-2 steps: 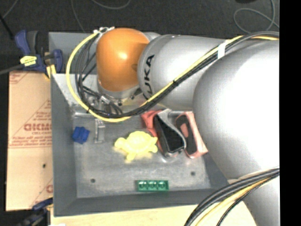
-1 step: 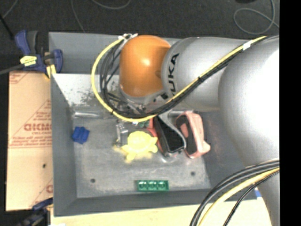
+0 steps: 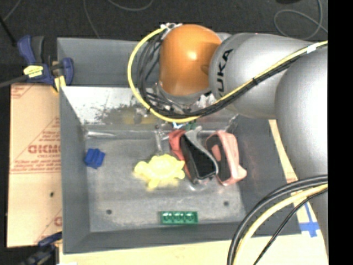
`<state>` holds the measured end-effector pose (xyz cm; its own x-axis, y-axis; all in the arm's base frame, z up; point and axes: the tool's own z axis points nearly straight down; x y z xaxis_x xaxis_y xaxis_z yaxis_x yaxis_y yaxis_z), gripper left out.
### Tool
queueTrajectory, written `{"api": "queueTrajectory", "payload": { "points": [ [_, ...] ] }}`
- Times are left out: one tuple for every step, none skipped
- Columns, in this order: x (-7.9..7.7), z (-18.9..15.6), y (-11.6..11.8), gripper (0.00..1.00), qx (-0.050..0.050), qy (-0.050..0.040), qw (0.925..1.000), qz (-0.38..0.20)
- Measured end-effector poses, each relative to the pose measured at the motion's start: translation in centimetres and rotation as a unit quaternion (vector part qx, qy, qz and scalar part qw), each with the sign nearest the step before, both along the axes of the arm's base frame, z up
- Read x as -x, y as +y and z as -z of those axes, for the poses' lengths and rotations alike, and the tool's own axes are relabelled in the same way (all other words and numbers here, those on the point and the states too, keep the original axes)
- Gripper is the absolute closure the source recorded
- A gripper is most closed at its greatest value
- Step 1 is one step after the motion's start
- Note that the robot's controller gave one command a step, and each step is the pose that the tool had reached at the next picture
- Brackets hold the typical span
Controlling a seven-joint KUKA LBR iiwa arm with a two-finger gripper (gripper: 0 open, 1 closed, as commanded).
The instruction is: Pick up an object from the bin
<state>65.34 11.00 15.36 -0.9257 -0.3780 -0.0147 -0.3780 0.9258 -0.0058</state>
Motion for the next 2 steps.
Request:
{"api": "queueTrajectory", "payload": {
  "points": [
    [4.5, 7.1, -2.0, 0.0, -0.002, 0.0029, 0.9997, 0.024],
    [7.6, 8.1, -2.3, 1.0, 0.001, -0.0043, 0.9956, -0.094]
  ]
}}
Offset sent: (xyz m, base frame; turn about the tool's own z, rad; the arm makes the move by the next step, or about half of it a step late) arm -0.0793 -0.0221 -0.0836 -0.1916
